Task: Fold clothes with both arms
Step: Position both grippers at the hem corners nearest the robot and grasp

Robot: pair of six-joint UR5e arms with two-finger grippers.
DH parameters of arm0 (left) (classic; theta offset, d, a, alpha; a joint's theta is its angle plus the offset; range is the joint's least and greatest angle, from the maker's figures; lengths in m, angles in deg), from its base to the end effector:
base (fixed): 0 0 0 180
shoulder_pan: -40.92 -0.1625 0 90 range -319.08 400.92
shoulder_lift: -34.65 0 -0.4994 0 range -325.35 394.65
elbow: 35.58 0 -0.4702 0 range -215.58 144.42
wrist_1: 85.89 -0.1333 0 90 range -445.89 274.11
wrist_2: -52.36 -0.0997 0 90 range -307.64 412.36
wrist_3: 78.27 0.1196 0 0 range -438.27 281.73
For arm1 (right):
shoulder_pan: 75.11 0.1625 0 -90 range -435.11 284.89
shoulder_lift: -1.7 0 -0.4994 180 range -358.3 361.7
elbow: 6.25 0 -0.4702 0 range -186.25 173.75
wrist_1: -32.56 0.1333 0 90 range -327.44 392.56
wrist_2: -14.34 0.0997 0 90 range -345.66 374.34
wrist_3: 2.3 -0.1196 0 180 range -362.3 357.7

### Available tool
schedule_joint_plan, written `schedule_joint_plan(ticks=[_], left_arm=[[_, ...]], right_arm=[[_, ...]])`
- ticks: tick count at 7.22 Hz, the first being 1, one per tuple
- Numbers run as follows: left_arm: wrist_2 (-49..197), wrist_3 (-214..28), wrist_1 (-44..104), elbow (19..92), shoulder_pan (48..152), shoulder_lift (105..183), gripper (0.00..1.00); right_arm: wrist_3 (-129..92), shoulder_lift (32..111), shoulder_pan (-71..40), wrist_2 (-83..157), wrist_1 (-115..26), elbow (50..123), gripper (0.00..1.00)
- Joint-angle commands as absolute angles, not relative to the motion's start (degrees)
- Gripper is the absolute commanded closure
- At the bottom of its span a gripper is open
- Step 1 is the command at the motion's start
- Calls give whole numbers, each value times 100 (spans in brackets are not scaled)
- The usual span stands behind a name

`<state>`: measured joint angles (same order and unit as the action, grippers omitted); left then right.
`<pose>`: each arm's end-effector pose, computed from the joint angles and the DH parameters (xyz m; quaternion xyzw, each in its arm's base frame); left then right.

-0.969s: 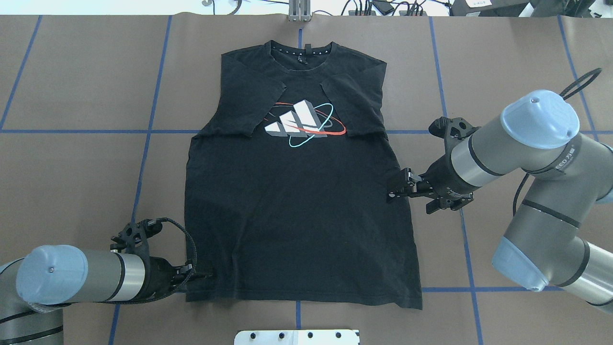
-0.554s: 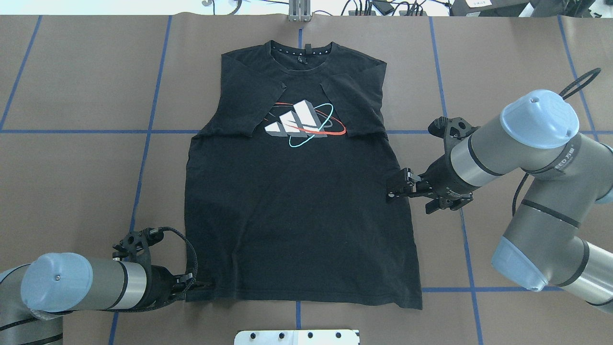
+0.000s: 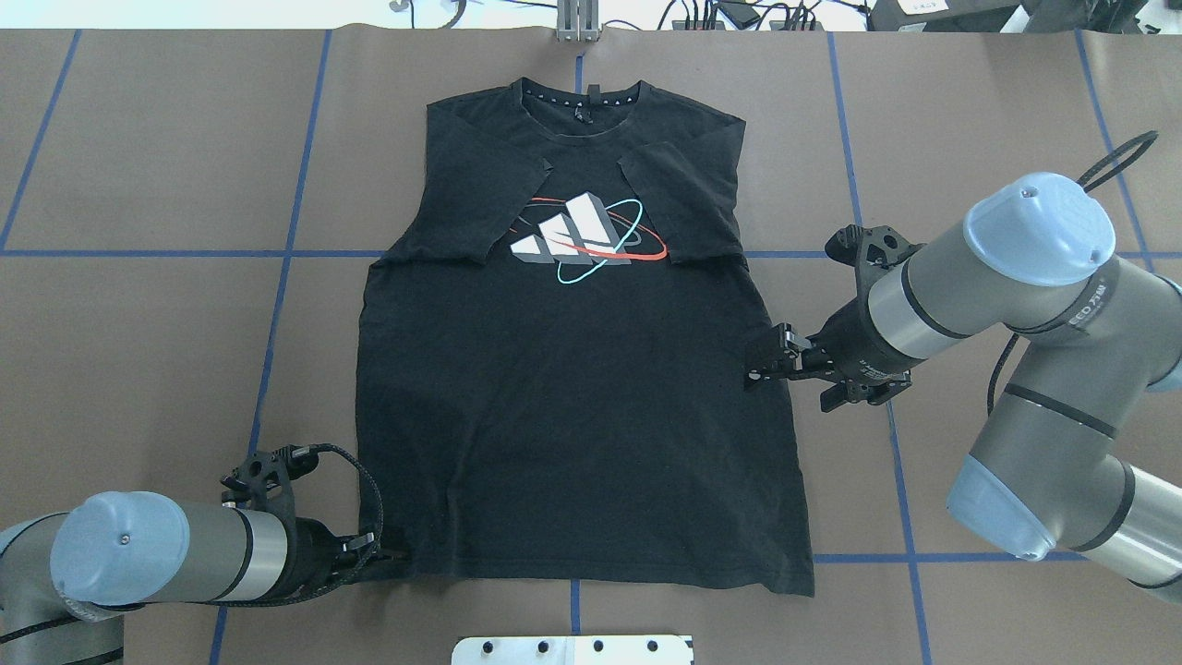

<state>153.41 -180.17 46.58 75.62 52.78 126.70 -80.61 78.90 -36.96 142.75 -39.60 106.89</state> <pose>0.5624 -0.2309 0.4334 -0.0811 0.5400 -0.1210 0.8289 -0.4557 -0.4330 0.3485 -0.0861 -0.5110 0.0479 0.8539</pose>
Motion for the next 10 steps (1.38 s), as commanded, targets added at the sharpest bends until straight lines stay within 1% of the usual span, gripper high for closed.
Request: schedule_joint_plan(ticks=[1,2,3,4,5,6,8,10], left_arm=[[15352,-18014,4648,7560,5243,12684,30],[15370,-18022,4639,7560,5243,12710,45],[15379,-18014,4560,7560,5243,12737,68],[15388,-18022,4507,7569,5243,12746,97],[15396,-18022,4481,7569,5243,12746,100],[15405,-18022,4481,7578,5252,12729,100],[15755,-18022,4481,7831,5374,12658,100],[15766,-18022,4481,7911,5401,12667,100]], right_arm=[[-8061,7887,-3697,14284,-3951,10678,0],[-8061,7887,-3697,14284,-3951,10678,0],[-8061,7887,-3697,14284,-3951,10678,0],[-8061,7896,-3697,14284,-3951,10678,0],[-8061,7896,-3697,14275,-3951,10669,0],[-8052,7913,-3697,14284,-3951,10660,0],[-8017,8027,-3706,14223,-3916,10669,0],[-8043,8316,-3942,14083,-3908,10800,0]])
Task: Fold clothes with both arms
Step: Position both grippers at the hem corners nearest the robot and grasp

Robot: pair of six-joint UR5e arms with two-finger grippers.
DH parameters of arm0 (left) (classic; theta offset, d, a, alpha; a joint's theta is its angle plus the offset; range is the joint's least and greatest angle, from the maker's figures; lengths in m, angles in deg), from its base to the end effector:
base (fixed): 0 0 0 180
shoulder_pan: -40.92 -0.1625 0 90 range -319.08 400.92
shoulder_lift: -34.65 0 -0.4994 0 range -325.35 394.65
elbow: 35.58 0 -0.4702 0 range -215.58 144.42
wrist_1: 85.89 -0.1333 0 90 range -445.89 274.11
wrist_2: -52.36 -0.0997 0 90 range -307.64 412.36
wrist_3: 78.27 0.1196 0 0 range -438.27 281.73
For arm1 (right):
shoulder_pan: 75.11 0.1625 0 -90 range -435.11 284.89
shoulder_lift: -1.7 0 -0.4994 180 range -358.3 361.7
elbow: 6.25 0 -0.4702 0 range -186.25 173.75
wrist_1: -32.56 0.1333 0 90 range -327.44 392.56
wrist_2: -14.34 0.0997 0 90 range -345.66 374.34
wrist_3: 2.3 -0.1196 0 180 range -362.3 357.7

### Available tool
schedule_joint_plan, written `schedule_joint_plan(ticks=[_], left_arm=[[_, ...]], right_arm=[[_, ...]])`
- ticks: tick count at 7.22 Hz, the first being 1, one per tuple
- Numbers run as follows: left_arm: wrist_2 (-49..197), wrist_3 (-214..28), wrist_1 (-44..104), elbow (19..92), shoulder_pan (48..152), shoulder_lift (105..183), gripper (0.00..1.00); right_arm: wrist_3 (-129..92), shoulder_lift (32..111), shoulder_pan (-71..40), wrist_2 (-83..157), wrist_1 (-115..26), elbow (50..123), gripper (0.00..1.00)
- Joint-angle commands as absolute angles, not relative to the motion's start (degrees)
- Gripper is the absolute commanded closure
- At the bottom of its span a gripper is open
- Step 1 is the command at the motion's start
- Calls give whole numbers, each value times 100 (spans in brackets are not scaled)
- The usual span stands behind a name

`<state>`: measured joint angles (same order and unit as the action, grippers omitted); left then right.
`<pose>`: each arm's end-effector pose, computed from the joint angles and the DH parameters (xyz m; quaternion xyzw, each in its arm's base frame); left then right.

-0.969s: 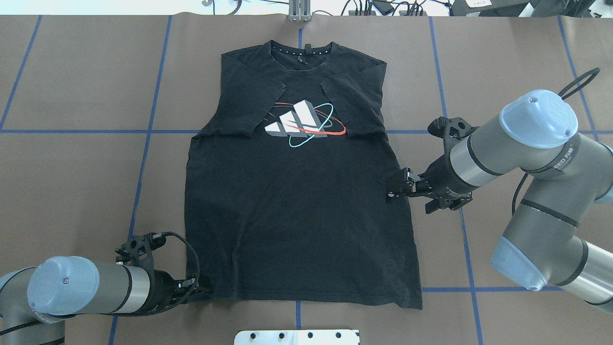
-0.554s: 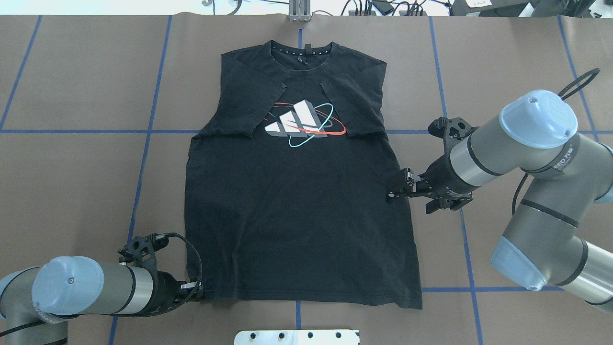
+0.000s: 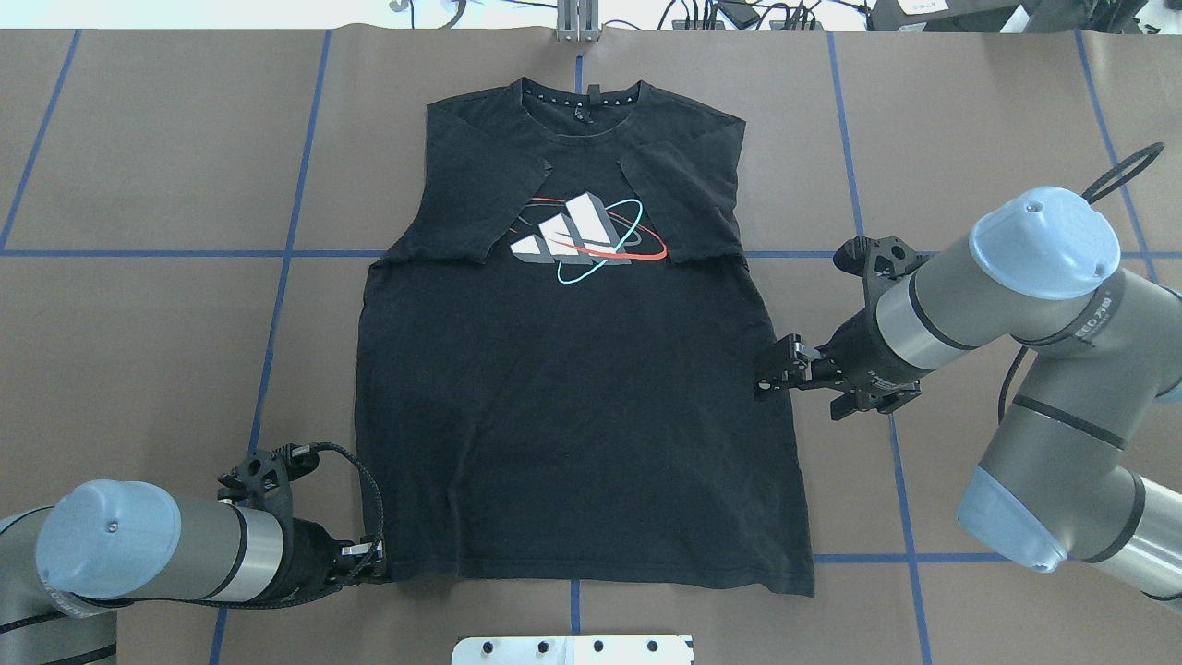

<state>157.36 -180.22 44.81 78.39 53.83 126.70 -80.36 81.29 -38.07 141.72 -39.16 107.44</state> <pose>0.5483 -0.2307 0.4094 -0.1044 0.5461 -0.1081 0.8241 -0.4549 -0.4193 0.3691 -0.0884 -0.4997 0.0467 0.8604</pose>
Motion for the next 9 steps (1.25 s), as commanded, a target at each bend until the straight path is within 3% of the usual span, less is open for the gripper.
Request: schedule_joint_plan(ticks=[1,9], left_arm=[[15766,-18022,4481,7921,5410,12649,100],[15757,-18022,4489,7886,5401,12676,100]], right_arm=[[-8052,8344,-4143,13942,-3916,10792,0],[-8236,8573,-5550,13229,-3969,10801,0]])
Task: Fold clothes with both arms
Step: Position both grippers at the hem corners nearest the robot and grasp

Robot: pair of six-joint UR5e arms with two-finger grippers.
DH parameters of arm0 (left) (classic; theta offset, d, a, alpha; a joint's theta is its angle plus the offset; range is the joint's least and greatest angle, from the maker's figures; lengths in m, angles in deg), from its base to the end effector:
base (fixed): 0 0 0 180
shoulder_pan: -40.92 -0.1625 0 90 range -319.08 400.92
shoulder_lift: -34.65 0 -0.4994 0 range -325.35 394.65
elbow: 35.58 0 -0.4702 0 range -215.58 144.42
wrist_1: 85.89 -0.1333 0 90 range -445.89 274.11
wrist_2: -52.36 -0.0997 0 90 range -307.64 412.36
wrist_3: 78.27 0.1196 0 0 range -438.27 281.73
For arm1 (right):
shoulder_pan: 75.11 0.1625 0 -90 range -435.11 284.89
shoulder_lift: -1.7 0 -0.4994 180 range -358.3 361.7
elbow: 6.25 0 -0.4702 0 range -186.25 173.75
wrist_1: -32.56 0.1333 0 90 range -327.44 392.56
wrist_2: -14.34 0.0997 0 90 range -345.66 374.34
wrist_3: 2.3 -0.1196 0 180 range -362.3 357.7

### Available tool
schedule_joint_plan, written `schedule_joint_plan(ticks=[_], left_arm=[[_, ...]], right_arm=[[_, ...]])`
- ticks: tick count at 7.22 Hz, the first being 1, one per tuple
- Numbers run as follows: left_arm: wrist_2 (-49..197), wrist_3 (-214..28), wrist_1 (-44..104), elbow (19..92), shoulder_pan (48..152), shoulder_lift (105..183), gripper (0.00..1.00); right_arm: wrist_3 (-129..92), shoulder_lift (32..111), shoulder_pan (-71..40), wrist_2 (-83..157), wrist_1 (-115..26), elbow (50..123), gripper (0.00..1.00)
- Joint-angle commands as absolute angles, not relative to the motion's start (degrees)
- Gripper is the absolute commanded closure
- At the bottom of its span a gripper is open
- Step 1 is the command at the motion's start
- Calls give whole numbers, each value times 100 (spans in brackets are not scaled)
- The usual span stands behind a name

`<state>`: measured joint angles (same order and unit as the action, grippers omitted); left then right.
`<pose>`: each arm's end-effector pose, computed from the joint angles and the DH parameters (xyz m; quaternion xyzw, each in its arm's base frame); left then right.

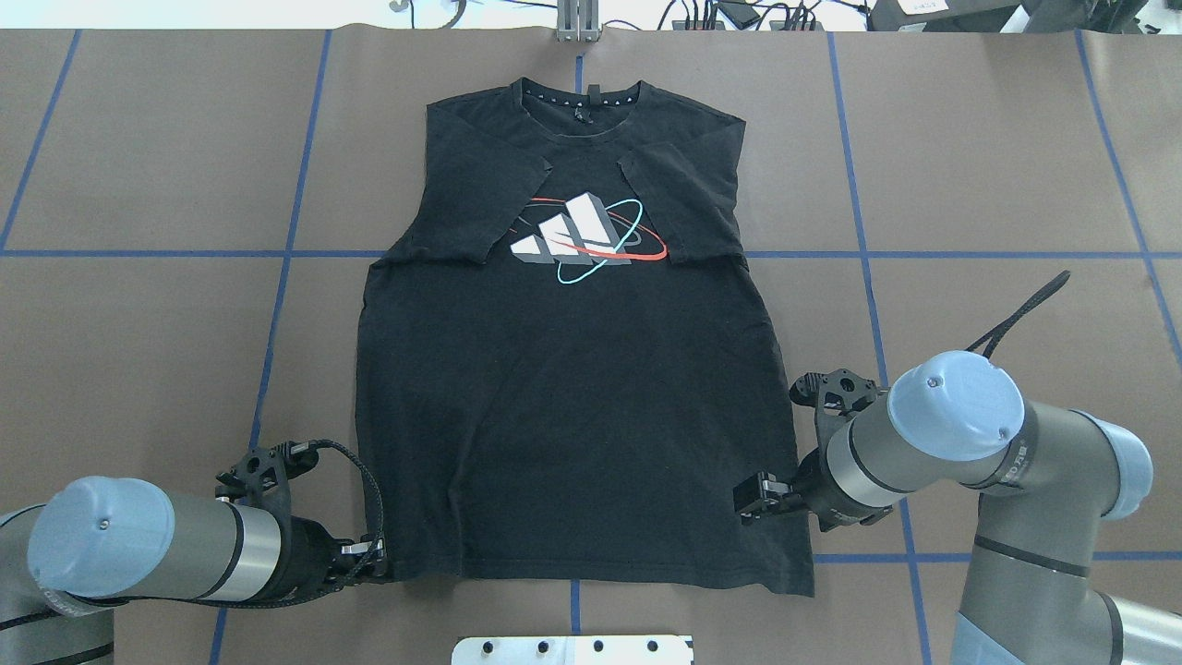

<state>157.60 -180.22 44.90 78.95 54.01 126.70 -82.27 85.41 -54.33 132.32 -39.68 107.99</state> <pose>0.5450 -0.2313 0.4036 -0.1049 0.5508 -0.1070 0.8211 -0.5382 -0.2868 0.4159 -0.1072 -0.4413 -0.0155 0.8908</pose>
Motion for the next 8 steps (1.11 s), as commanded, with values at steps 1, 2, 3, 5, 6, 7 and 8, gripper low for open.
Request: schedule_joint_plan(ticks=[1,2,3,5,6,7,8], left_arm=[[15757,-18022,4489,7877,5401,12676,100],[15757,-18022,4489,7868,5401,12684,100],[15739,-18022,4489,7859,5401,12693,100],[15731,-18022,4498,7859,5401,12702,100],[15730,-18022,4498,7859,5401,12702,100],[15722,-18031,4498,7851,5393,12702,100],[15722,-18031,4498,7850,5393,12711,100]], right_arm=[[-8280,8573,-5638,13220,-3969,10783,1],[-8280,8582,-5648,13220,-3969,10774,5],[-8280,8582,-5666,13220,-3969,10731,17],[-8280,8573,-5736,13220,-3969,10669,23],[-8280,8582,-5745,13229,-3969,10660,23],[-8280,8582,-5736,13229,-3969,10660,23],[-8280,8590,-5736,13229,-3969,10669,22]])
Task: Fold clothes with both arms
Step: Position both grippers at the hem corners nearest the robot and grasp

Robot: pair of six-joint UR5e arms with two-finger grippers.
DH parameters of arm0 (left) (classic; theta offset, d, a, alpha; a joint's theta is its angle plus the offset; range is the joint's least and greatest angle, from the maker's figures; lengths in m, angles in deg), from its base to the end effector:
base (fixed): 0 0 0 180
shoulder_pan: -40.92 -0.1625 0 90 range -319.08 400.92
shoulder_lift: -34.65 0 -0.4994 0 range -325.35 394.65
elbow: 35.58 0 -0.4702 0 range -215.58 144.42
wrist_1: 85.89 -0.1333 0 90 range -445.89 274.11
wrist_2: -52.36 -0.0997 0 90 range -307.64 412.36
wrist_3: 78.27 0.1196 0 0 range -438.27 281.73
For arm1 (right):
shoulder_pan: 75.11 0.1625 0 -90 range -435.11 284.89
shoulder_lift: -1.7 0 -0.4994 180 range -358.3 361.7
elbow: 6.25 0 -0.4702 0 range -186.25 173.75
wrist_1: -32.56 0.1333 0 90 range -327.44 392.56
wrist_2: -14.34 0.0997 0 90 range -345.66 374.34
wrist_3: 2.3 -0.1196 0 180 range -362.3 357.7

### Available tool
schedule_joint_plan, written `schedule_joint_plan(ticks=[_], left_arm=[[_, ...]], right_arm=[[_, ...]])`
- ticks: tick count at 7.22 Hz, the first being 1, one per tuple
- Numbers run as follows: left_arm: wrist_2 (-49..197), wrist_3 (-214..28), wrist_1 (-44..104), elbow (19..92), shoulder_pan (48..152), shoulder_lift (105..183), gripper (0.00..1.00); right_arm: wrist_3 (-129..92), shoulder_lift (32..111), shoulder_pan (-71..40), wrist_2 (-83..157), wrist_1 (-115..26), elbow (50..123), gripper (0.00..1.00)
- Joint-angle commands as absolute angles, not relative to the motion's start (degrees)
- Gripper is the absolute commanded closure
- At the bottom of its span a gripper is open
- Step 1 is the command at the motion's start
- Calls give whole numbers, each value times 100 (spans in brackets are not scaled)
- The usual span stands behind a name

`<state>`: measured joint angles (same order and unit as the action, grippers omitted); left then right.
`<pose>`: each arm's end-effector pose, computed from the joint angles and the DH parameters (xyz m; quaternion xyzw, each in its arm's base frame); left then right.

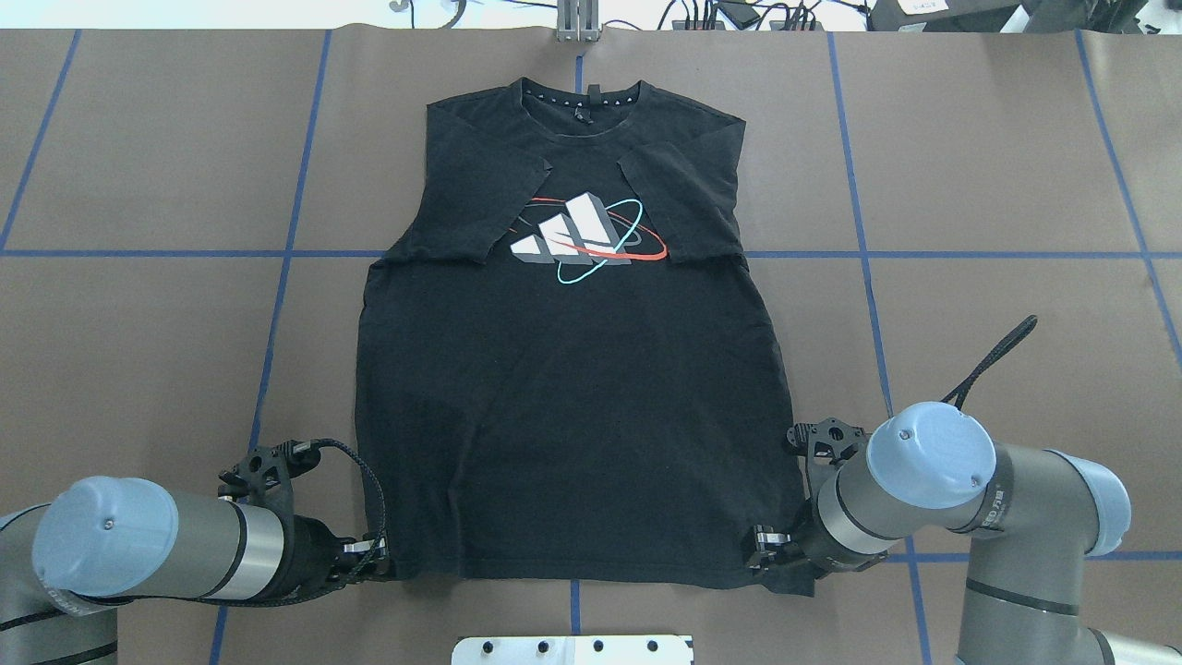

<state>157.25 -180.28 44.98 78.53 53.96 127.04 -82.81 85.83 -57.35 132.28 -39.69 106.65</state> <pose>0.5484 -0.2323 0.4041 -0.1029 0.5509 -0.1088 0.8210 -0.5559 -0.2592 0.4333 -0.1253 -0.4247 -0.0308 0.8961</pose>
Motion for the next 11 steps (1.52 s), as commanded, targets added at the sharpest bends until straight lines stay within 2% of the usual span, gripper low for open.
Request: schedule_joint_plan(ticks=[1,3,6,7,8,9,10,11], left_arm=[[15722,-18031,4498,7850,5393,12719,100],[15722,-18031,4498,7859,5393,12720,100],[15713,-18031,4498,7850,5375,12720,100],[15713,-18031,4498,7850,5375,12711,100],[15713,-18031,4498,7850,5375,12702,100],[15713,-18031,4498,7850,5375,12702,100],[15713,-18031,4498,7850,5375,12693,100],[15713,-18031,4498,7850,5375,12684,100]], right_arm=[[-8280,8677,-5736,13238,-3960,10686,21],[-8280,8704,-5753,13238,-3969,10686,18],[-8289,8705,-5780,13220,-3969,10695,27],[-8289,8705,-5797,13220,-3969,10695,37],[-8376,8705,-5806,13220,-3960,10695,60],[-8421,8705,-5841,13220,-3960,10713,87],[-8421,8705,-5841,13229,-3960,10730,100],[-8421,8696,-5841,13238,-3951,10748,100]])
